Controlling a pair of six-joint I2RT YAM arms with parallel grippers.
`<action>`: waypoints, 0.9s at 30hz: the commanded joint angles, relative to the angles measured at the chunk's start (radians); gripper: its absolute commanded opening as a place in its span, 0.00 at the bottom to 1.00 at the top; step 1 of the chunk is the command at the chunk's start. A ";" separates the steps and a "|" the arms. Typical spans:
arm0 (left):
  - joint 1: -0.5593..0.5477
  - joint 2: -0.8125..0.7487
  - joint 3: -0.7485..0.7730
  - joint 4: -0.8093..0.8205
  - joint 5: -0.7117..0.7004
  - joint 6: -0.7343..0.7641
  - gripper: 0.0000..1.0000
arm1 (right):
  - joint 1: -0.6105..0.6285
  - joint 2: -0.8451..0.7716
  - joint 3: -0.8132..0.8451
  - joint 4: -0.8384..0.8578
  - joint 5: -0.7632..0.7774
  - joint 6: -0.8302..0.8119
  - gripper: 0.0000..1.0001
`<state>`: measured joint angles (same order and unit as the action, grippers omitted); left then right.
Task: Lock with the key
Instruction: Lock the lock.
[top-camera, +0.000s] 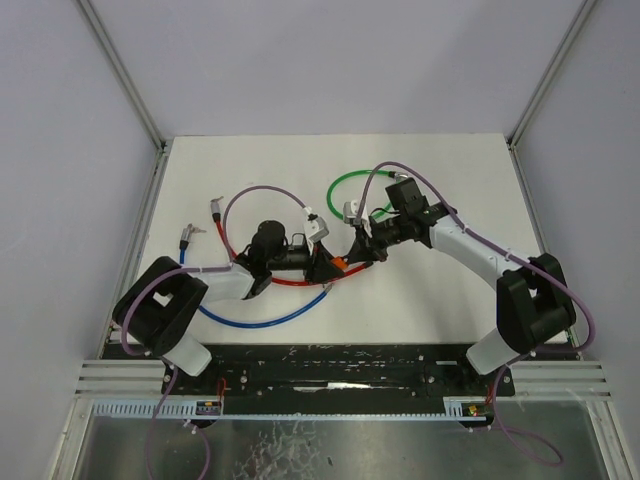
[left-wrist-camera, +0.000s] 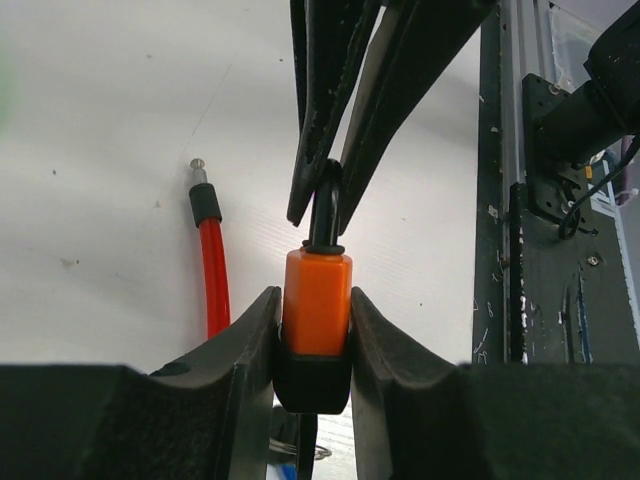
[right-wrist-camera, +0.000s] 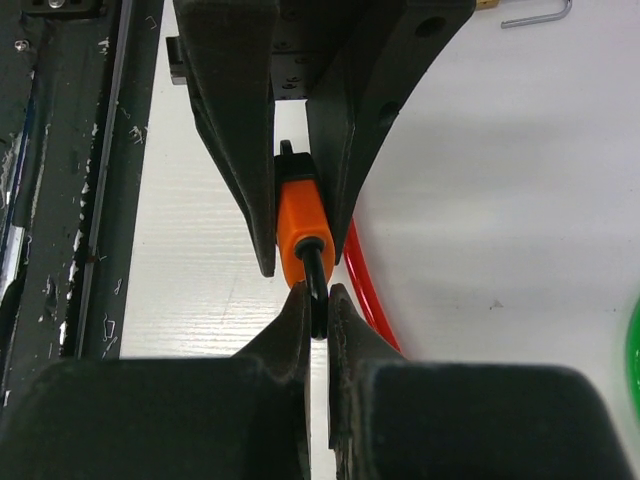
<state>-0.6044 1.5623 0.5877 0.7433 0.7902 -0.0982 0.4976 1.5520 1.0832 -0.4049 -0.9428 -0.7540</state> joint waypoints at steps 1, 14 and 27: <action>-0.009 -0.039 0.109 0.587 0.018 -0.099 0.00 | 0.156 0.104 0.002 0.014 -0.128 0.054 0.00; -0.006 -0.119 -0.084 0.384 -0.058 0.026 0.16 | 0.019 0.043 0.131 -0.239 -0.116 -0.077 0.00; 0.012 -0.253 -0.201 0.290 -0.166 0.002 0.59 | -0.048 -0.004 0.194 -0.371 -0.121 -0.155 0.00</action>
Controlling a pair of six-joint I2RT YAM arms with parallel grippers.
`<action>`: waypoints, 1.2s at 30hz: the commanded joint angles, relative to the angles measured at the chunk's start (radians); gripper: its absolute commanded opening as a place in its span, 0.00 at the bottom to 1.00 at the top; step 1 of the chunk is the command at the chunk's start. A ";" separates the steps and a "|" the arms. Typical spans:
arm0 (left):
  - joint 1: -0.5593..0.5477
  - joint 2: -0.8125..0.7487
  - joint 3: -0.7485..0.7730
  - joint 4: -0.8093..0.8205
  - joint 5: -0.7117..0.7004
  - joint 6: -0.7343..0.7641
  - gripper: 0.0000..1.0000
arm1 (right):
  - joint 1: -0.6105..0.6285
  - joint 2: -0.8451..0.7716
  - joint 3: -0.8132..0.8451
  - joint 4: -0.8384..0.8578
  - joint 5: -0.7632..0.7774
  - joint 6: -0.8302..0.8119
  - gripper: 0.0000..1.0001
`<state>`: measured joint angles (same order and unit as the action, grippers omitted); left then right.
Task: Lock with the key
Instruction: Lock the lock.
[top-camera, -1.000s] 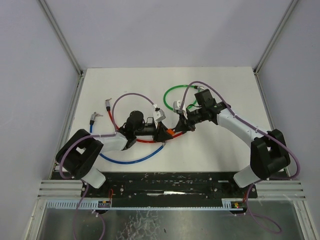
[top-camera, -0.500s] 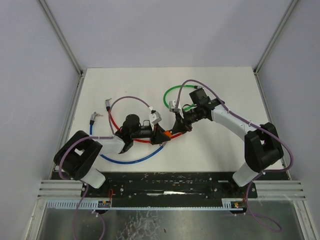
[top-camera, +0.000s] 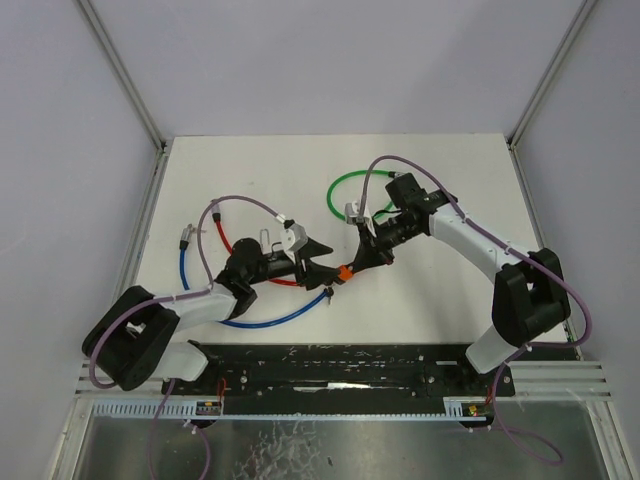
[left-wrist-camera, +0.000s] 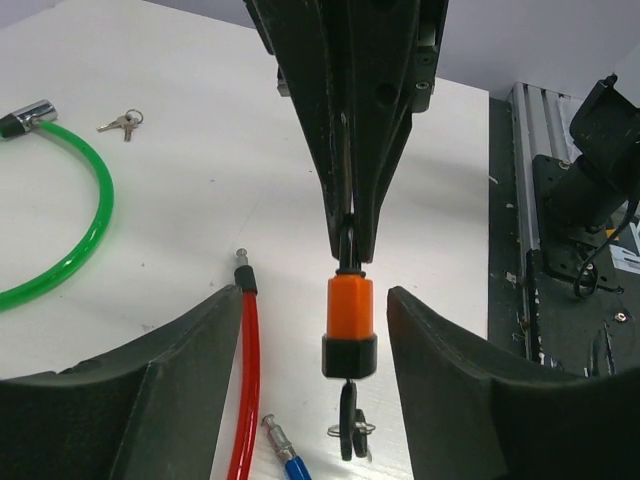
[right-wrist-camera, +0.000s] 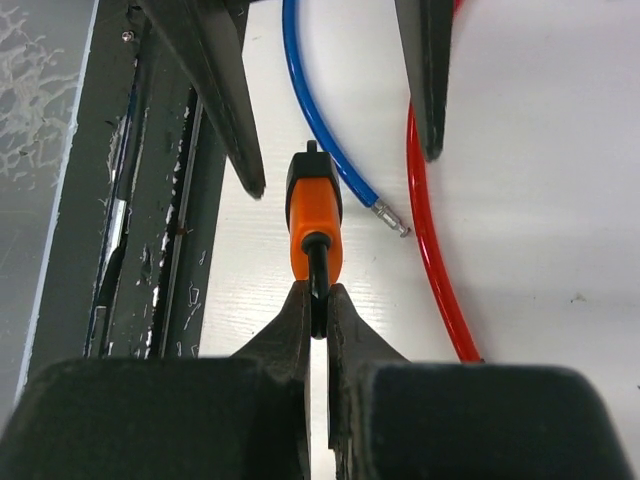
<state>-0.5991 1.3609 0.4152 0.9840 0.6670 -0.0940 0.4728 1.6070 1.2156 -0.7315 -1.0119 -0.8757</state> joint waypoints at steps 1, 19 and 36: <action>0.007 -0.069 -0.035 0.042 -0.051 -0.003 0.59 | -0.033 -0.065 0.064 -0.058 -0.056 -0.038 0.00; 0.013 0.000 0.030 0.040 0.005 -0.241 0.53 | -0.165 -0.088 0.129 -0.195 -0.111 -0.098 0.00; 0.013 0.146 0.112 0.072 0.030 -0.359 0.34 | -0.165 -0.069 0.132 -0.212 -0.121 -0.111 0.00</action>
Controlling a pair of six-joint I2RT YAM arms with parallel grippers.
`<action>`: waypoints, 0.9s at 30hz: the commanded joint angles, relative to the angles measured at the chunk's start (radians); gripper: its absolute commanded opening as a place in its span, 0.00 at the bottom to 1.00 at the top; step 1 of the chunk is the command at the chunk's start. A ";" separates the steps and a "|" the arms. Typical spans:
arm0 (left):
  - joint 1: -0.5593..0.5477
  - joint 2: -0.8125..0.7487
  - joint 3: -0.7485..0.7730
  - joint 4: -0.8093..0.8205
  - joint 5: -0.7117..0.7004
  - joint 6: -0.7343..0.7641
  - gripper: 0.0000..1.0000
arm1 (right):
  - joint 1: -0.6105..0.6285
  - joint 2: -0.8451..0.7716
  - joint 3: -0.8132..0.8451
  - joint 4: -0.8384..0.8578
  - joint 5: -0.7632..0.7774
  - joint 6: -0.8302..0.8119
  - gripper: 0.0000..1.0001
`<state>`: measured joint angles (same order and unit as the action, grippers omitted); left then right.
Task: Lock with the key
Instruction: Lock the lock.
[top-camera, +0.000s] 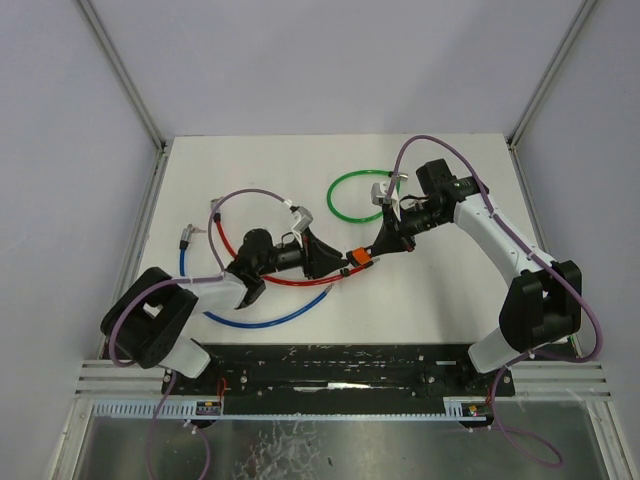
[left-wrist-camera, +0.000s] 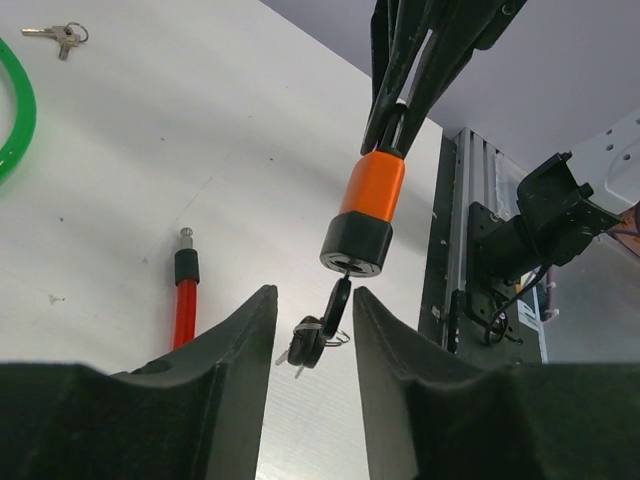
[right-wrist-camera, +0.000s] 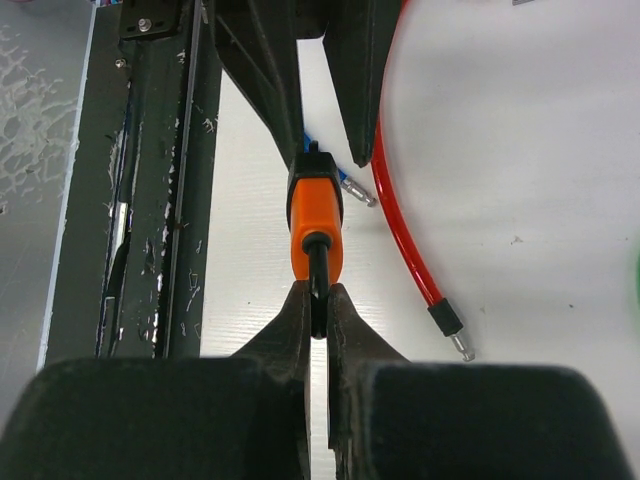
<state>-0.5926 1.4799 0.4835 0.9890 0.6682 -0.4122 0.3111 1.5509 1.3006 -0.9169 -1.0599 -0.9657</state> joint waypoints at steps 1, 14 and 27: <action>0.006 0.035 0.051 0.060 0.033 -0.049 0.32 | -0.003 -0.011 0.049 -0.029 -0.074 -0.023 0.00; 0.006 0.092 0.091 0.094 0.181 -0.083 0.12 | -0.003 -0.006 0.050 -0.033 -0.074 -0.027 0.00; 0.056 -0.018 0.021 -0.027 0.152 0.093 0.00 | -0.034 0.004 0.097 -0.138 -0.067 -0.120 0.00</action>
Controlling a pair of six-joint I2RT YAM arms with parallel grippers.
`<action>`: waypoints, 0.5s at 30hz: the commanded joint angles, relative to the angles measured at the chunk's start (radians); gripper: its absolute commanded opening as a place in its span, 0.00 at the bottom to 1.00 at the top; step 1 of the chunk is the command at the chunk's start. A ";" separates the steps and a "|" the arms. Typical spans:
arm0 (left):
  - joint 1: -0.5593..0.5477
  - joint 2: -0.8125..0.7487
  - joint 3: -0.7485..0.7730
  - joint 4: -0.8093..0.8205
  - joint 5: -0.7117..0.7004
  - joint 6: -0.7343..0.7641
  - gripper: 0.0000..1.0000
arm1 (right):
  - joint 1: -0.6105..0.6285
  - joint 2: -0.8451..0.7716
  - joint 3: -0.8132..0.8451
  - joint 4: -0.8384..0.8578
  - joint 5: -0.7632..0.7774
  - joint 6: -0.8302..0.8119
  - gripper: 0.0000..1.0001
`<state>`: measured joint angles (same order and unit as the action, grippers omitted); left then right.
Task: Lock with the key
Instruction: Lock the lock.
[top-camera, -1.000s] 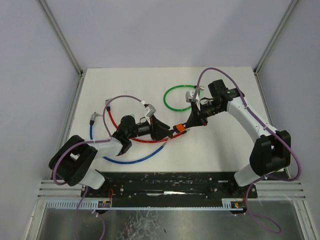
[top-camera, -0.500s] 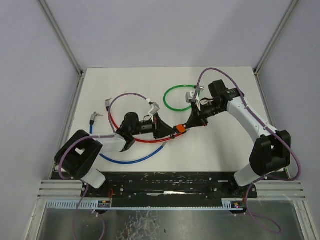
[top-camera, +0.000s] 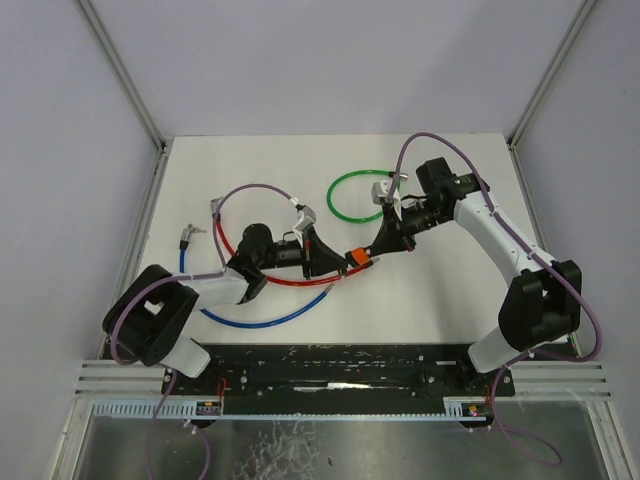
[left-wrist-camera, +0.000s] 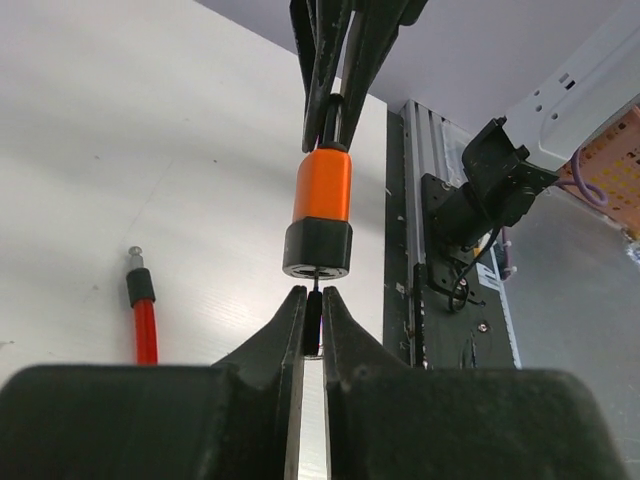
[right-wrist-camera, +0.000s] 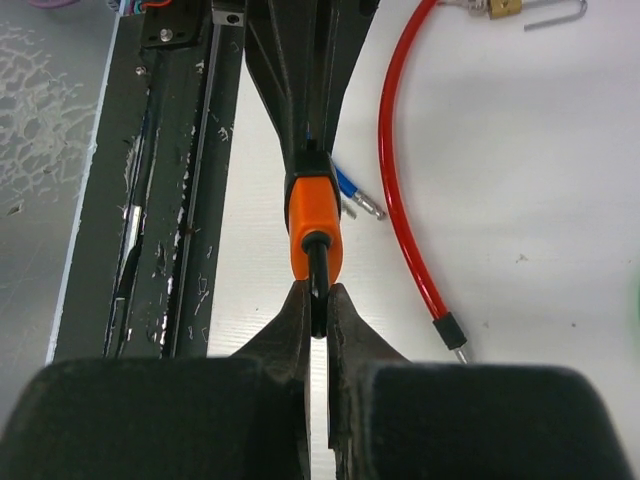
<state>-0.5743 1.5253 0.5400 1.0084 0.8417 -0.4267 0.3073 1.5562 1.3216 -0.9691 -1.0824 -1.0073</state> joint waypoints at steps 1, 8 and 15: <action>0.049 -0.073 -0.043 -0.062 -0.027 0.119 0.00 | -0.040 -0.001 0.084 -0.105 -0.048 -0.094 0.00; 0.122 -0.116 -0.096 -0.051 -0.039 0.124 0.00 | -0.112 -0.008 0.105 -0.164 -0.082 -0.148 0.00; 0.123 -0.161 -0.124 0.051 -0.089 0.020 0.00 | -0.204 -0.031 0.038 0.070 -0.055 0.118 0.00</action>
<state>-0.4526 1.4090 0.4381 0.9604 0.8009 -0.3561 0.1600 1.5623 1.3849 -1.0561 -1.1084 -1.0763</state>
